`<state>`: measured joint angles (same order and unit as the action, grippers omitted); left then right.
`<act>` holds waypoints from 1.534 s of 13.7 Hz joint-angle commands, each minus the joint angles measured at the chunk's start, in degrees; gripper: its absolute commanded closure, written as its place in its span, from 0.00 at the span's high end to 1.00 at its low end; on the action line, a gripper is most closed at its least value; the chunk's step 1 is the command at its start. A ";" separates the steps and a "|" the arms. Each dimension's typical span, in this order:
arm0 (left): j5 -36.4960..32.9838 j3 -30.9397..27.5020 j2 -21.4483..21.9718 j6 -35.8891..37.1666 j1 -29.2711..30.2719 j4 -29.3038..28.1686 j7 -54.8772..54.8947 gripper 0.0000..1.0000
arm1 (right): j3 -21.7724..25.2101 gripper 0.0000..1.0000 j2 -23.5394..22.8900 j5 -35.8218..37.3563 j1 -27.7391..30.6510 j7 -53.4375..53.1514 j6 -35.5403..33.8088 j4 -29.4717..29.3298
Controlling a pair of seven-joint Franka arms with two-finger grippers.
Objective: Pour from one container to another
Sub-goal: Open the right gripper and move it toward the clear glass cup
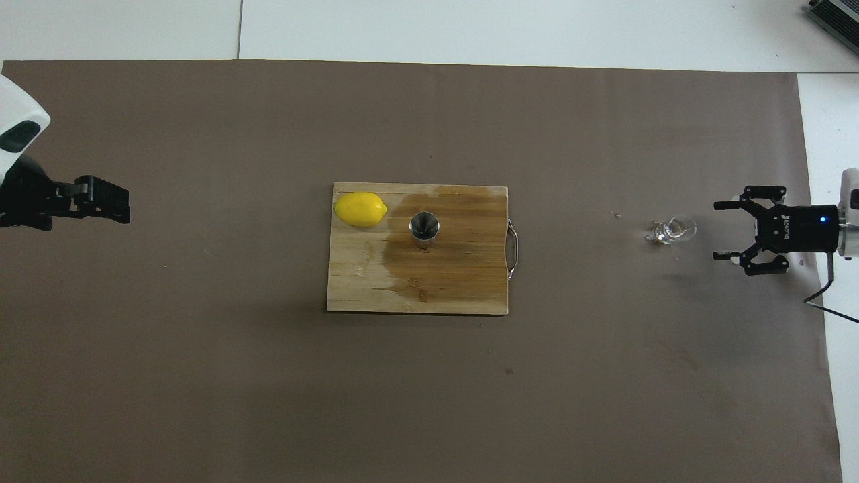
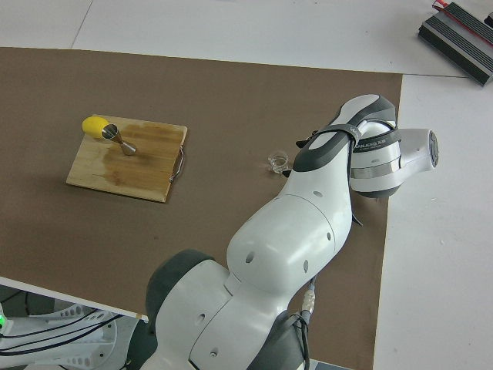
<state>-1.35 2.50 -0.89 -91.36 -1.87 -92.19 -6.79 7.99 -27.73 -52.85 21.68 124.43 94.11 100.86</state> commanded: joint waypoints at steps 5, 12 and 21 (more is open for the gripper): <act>-0.85 -0.21 1.77 -0.48 0.20 -2.11 -0.68 1.00 | -3.41 1.00 -4.86 -1.20 2.66 3.09 -1.74 -2.68; -0.85 -0.21 1.77 -0.48 0.20 -2.11 -0.68 1.00 | -6.15 1.00 -7.33 -2.86 4.51 5.64 -1.12 -3.21; -0.85 -0.30 1.77 -0.48 0.29 -2.11 -0.59 1.00 | -7.11 1.00 -8.39 -5.07 4.43 6.53 -1.12 -3.30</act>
<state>-1.35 2.09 -0.87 -91.36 -1.85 -92.20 -6.81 1.92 -34.86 -56.29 25.14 129.76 93.71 98.82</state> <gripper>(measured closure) 0.000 0.000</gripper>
